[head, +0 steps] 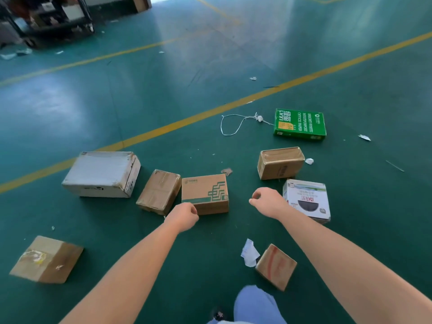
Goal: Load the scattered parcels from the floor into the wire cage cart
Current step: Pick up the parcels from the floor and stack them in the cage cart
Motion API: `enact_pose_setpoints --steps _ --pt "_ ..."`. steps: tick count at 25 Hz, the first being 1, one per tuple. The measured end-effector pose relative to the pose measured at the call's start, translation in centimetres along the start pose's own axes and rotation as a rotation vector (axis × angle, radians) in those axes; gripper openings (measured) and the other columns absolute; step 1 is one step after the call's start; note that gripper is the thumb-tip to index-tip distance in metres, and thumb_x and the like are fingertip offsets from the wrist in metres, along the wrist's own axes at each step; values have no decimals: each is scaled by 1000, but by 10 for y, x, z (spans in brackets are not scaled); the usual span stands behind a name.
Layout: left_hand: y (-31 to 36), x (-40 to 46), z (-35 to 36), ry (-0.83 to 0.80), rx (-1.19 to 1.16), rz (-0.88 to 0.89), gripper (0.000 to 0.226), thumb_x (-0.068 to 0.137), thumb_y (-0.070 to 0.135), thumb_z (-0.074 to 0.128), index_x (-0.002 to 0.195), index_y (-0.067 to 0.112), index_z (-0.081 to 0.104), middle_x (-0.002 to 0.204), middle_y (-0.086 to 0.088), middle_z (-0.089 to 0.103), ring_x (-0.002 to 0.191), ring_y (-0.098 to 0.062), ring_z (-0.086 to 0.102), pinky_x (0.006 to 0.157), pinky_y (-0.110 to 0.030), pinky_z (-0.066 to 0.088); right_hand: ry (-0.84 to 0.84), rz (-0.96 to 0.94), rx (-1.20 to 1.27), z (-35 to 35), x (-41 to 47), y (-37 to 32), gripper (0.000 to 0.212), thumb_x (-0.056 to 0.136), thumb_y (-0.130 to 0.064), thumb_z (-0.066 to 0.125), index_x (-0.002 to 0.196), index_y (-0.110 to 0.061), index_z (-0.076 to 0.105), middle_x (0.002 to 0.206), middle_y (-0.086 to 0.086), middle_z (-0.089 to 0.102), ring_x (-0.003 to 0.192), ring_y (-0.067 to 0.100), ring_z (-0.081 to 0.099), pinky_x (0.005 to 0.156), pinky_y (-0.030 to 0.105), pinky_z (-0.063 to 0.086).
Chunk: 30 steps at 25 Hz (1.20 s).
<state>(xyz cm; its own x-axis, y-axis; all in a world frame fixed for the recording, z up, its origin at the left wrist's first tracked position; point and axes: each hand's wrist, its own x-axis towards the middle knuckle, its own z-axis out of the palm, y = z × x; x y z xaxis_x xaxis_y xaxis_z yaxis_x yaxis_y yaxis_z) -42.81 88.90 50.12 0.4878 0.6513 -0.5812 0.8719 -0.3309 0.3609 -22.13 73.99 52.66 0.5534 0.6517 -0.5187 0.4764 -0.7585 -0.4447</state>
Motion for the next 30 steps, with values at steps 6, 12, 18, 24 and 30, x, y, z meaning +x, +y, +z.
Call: enact_pose_setpoints --steps 6,12,18,24,30 --pt "8 135 -37 -71 -29 -54 18 93 22 56 110 18 61 111 -2 62 101 -19 58 93 -36 49 -114 62 4 -3 140 -23 30 96 -33 51 118 -15 60 119 5 62 106 23 58 89 35 48" --pt "4 299 -52 -88 -183 -240 29 93 21 56 121 13 58 118 -5 63 101 -20 57 90 -34 48 -291 125 38 18 314 -47 28 96 -29 51 116 -12 58 118 7 61 105 24 57 87 34 46" --pt "-42 440 -7 -128 -366 -444 60 91 23 62 144 12 36 139 -11 48 121 -27 52 101 -38 42 -357 286 118 105 465 -34 51 95 -35 55 138 -11 41 136 11 48 111 27 56 86 35 45" --pt "-120 563 79 -112 -472 -655 101 79 36 77 153 20 10 155 -12 12 137 -32 33 111 -45 31 -303 507 287 232 581 14 97 86 -49 65 154 -16 4 155 14 19 138 35 31 109 46 34" --pt "-163 632 135 -95 -633 -808 116 76 40 79 154 24 -6 155 -10 23 139 -33 30 113 -53 29 -246 657 389 312 623 48 101 81 -50 70 152 -25 3 146 11 38 129 33 43 103 47 42"
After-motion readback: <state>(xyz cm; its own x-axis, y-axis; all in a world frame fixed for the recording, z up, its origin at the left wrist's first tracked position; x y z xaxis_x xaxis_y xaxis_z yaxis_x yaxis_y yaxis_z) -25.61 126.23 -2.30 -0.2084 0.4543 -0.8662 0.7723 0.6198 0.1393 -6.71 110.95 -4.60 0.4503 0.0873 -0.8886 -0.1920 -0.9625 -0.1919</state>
